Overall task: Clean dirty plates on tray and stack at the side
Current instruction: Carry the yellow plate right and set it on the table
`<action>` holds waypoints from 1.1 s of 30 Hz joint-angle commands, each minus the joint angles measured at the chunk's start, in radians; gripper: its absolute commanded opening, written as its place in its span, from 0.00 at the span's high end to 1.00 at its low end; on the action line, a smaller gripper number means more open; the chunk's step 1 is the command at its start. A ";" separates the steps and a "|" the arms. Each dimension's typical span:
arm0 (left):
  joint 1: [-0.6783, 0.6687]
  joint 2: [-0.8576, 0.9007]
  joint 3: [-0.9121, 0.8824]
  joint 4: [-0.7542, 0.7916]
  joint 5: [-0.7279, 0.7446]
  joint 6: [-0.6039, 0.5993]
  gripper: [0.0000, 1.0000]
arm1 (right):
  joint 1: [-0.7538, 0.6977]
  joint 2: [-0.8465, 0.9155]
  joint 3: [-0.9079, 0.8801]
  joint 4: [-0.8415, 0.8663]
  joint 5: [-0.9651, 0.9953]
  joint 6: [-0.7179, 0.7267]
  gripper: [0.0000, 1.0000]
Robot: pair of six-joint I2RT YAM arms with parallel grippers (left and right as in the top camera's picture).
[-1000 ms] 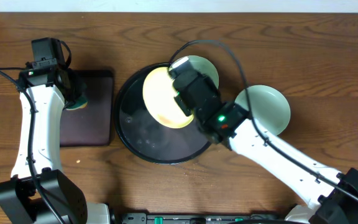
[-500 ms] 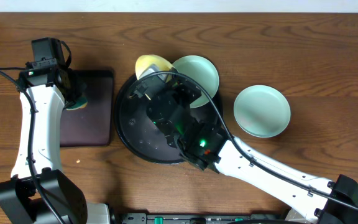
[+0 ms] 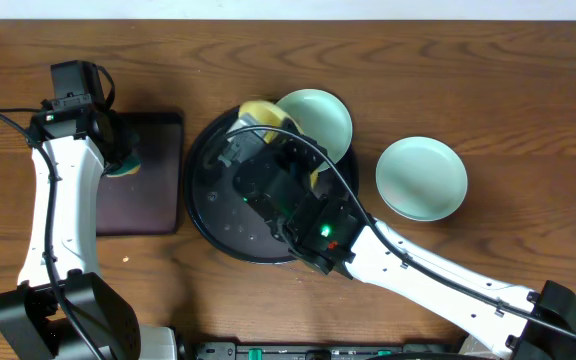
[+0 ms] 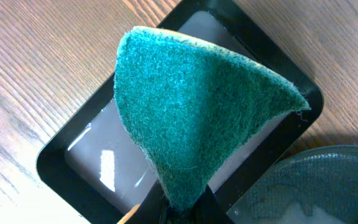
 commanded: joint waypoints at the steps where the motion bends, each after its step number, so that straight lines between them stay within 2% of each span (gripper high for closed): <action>1: 0.004 -0.003 0.021 0.000 -0.012 0.020 0.92 | -0.018 -0.015 0.013 -0.110 -0.175 0.257 0.99; 4: 0.004 -0.003 0.021 0.000 -0.013 0.020 0.93 | -0.031 -0.014 0.013 -0.194 -0.294 0.441 0.99; 6: 0.004 -0.003 0.021 0.000 -0.012 0.020 0.93 | -0.040 -0.015 0.013 -0.205 -0.363 0.507 0.99; 11: 0.004 -0.003 0.021 -0.001 -0.012 0.020 0.92 | -0.107 -0.057 0.014 -0.151 -0.577 0.540 0.99; 17: 0.004 -0.003 0.021 -0.005 -0.012 0.020 0.93 | -0.328 -0.206 0.014 -0.167 -0.800 0.649 0.99; 23: 0.004 -0.003 0.021 -0.004 -0.013 0.020 0.93 | -0.612 -0.310 0.014 -0.300 -0.876 0.716 0.99; 29: 0.004 -0.003 0.021 -0.004 -0.012 0.020 0.93 | -0.945 -0.294 0.010 -0.531 -0.876 0.718 0.99; 33: 0.004 -0.003 0.021 -0.004 -0.012 0.020 0.93 | -1.070 -0.227 -0.016 -0.598 -0.876 0.718 0.99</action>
